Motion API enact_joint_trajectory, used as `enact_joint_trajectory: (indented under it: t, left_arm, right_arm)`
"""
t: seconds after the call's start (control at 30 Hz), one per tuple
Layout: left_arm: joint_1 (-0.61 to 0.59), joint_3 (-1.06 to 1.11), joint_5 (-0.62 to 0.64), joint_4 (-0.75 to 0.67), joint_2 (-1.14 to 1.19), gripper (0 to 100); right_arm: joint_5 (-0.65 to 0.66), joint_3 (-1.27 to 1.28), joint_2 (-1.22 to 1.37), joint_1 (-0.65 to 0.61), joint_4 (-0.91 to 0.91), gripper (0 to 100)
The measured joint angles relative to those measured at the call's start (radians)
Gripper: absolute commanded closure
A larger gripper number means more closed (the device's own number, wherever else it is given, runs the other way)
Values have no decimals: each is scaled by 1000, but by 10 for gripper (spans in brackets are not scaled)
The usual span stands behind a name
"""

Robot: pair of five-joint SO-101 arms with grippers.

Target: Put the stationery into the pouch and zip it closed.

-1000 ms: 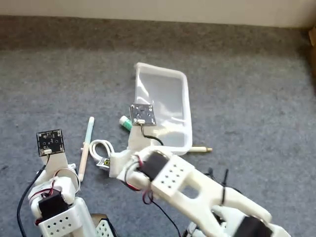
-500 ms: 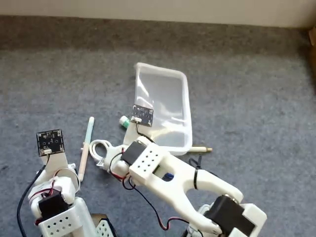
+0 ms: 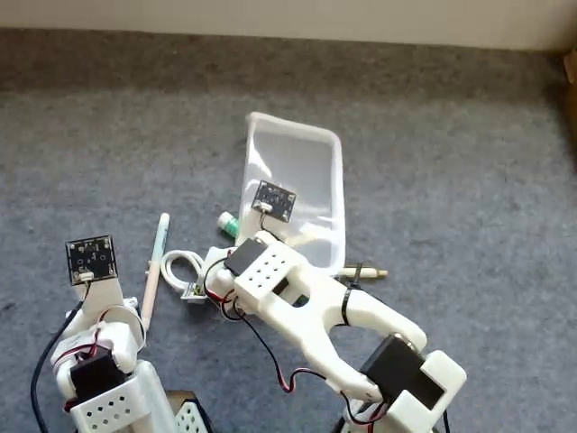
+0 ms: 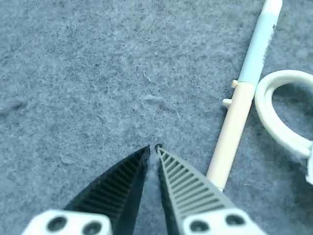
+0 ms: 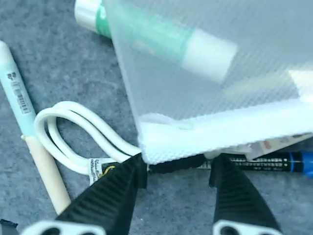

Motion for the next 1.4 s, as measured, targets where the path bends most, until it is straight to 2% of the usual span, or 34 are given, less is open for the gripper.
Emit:
enact_joint_trajectory:
  t: [0.5,0.77,0.83,0.97,1.0,1.23,1.4]
  left_arm:
    - [0,0,0,0,0,962]
    - [0,0,0,0,0,963]
    - [0,0,0,0,0,963]
    - [0,0,0,0,0,963]
    - [0,0,0,0,0,963]
    - [0,0,0,0,0,963]
    - [0,0,0,0,0,963]
  right_arm:
    - [-21,0,3,40,0,793]
    - [-18,-83,169,44,-14,794]
    - [-18,-92,172,44,-14,824]
    - [-18,-94,172,46,-12,985]
    - [-17,-94,172,51,-12,998]
    - [-11,-94,175,81,-17,993]
    - [60,-95,173,83,-14,993]
